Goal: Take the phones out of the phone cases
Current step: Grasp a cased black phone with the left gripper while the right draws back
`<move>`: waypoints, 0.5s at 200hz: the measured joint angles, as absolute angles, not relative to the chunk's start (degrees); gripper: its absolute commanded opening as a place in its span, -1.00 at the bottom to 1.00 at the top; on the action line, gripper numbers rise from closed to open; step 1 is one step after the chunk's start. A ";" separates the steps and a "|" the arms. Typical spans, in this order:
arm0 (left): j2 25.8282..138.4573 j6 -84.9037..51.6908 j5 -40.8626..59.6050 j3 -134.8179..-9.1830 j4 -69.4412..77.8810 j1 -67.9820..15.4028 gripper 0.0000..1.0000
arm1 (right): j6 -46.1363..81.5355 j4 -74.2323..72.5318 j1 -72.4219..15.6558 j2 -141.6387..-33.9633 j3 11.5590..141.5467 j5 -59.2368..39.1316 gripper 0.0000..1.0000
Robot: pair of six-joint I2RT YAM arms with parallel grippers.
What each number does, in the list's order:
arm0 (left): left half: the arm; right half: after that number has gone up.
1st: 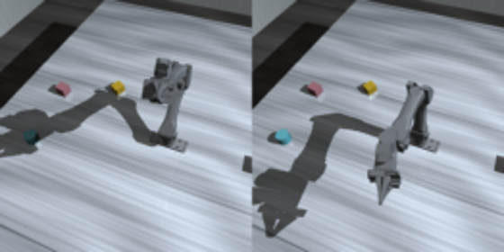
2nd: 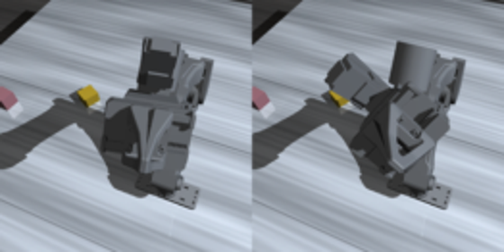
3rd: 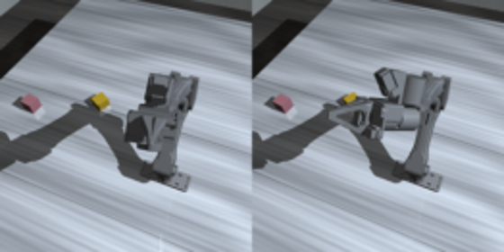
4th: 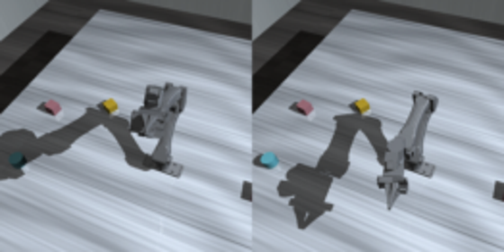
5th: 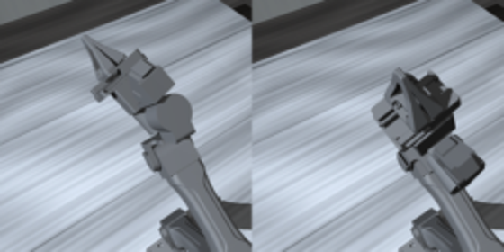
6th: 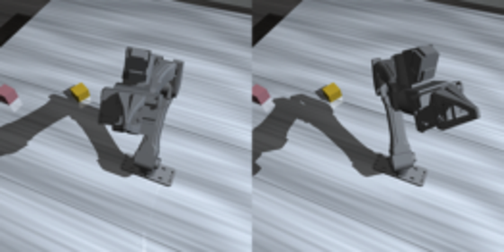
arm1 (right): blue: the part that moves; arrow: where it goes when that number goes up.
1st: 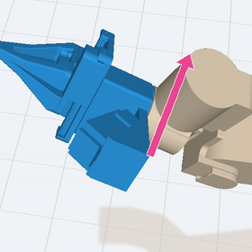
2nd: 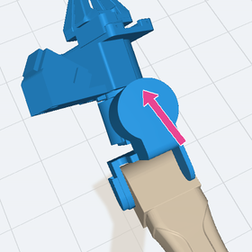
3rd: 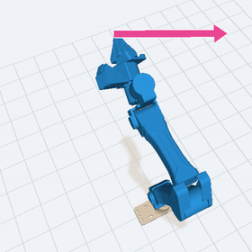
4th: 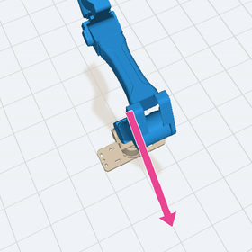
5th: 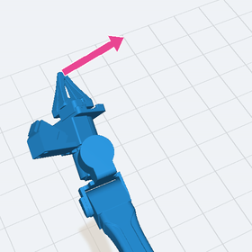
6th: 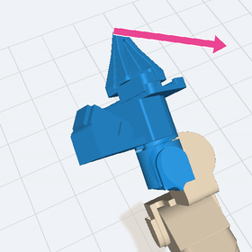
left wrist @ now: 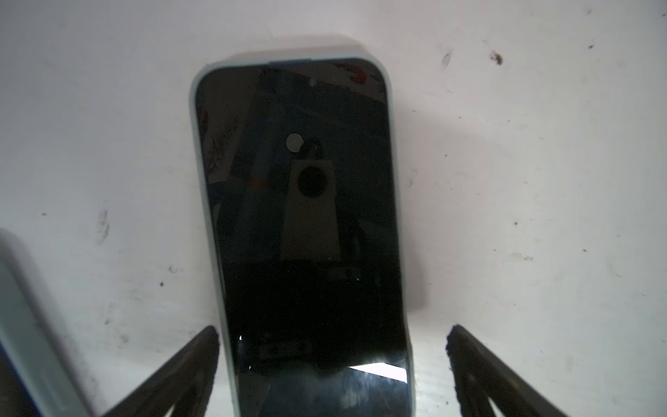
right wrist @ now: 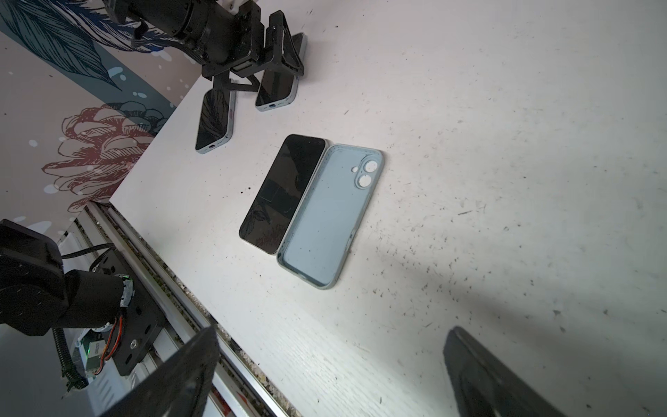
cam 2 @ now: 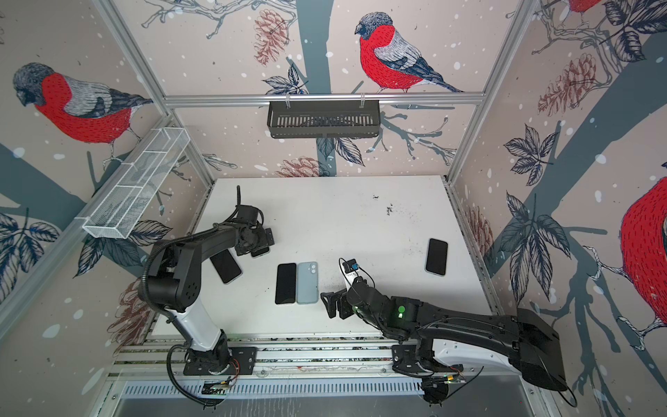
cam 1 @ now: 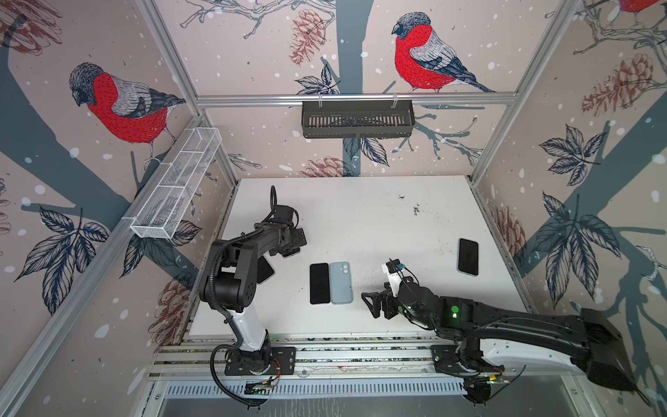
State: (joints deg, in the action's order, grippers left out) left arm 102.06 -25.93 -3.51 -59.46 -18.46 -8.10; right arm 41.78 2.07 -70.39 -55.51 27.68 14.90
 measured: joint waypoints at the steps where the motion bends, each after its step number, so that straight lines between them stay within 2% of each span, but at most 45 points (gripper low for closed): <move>1: 102.13 -25.93 -3.51 -59.51 -18.48 -8.10 0.95 | 41.78 2.07 -70.39 -55.55 27.70 14.90 0.99; 100: 106.80 -25.43 -7.57 -63.44 -17.47 -6.46 0.92 | 41.58 2.07 -69.80 -59.16 29.67 14.70 0.99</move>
